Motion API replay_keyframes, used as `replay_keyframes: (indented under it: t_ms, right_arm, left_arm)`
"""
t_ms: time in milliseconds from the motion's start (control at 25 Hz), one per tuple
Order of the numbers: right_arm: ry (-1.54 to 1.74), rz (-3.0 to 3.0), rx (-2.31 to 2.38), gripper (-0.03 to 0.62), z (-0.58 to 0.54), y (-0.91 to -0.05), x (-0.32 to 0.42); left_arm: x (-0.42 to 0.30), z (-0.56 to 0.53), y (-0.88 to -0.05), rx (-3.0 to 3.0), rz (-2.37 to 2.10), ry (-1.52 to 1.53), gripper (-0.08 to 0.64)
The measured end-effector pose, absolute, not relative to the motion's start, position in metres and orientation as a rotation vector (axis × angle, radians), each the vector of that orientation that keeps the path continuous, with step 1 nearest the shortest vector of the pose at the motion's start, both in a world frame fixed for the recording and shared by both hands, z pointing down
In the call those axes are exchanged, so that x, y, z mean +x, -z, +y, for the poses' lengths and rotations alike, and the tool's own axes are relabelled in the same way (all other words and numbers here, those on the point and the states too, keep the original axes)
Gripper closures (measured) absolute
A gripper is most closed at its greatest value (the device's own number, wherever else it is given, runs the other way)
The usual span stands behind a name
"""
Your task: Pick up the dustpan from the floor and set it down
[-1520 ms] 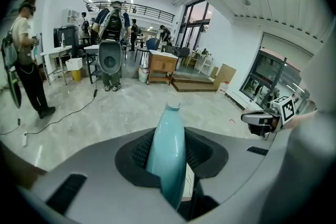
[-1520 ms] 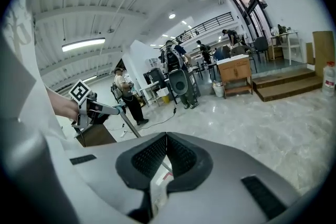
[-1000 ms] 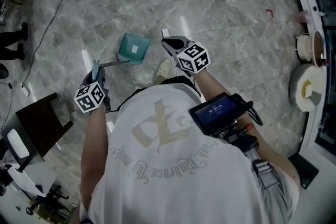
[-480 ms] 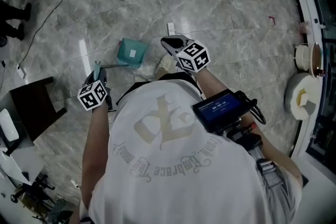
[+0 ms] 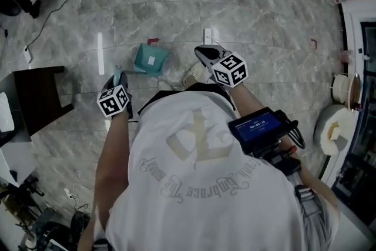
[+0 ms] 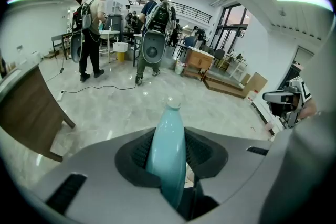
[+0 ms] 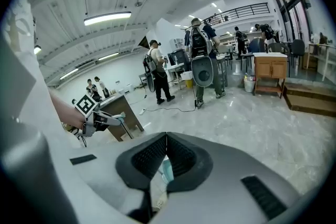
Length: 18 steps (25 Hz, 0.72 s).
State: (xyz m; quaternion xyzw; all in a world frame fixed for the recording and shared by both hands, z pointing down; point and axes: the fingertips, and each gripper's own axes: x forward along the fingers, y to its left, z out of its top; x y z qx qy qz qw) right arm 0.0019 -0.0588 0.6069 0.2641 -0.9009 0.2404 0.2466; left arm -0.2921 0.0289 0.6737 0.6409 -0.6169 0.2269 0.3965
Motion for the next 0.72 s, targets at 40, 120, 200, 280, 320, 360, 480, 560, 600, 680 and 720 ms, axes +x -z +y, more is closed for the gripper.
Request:
replay_keyframes:
  t_ms: [40,120,200,280,320,360,480,560,600,680,720]
  right_arm:
    - [-0.653,-2.453,0.712,0.575,-0.058,-0.607,-0.001]
    - [-0.645,-2.445,0.695,0.575,-0.054,-0.607,-0.008]
    - [-0.635,-2.44,0.686,0.575,-0.043,-0.606,-0.016]
    - [-0.629,-2.435,0.69,0.575,-0.03,-0.605,-0.023]
    - [-0.629,-2.431,0.693,0.575,-0.026,-0.605,-0.024]
    - [-0.63,-2.426,0.695,0.575,-0.025,-0.604,-0.024]
    - [-0.641,-2.408,0.69,0.575,-0.025,-0.607,-0.023]
    - [-0.647,-2.398,0.688,0.575,-0.023,-0.61,-0.021]
    - [-0.65,-2.394,0.69,0.575,-0.022,-0.611,-0.02]
    - [-0.653,-2.384,0.697,0.575,-0.02,-0.612,-0.018]
    - [-0.654,-2.379,0.701,0.575,-0.02,-0.612,-0.016]
  left_arm:
    - [-0.296,0.03,-0.677,1.616,-1.567,-0.575,0.446]
    - [-0.303,0.034,-0.683,1.601,-1.577,-0.573,0.446]
    - [-0.314,0.042,-0.689,1.586,-1.591,-0.564,0.445]
    - [-0.324,0.052,-0.695,1.57,-1.602,-0.548,0.445]
    - [-0.327,0.053,-0.697,1.561,-1.607,-0.54,0.445]
    - [-0.329,0.053,-0.699,1.553,-1.61,-0.534,0.445]
    - [-0.332,0.046,-0.706,1.536,-1.611,-0.532,0.445]
    - [-0.333,0.044,-0.712,1.532,-1.61,-0.538,0.445]
    - [-0.334,0.043,-0.715,1.532,-1.608,-0.539,0.445]
    - [-0.334,0.04,-0.721,1.532,-1.604,-0.54,0.445]
    - [-0.334,0.038,-0.723,1.533,-1.601,-0.54,0.445]
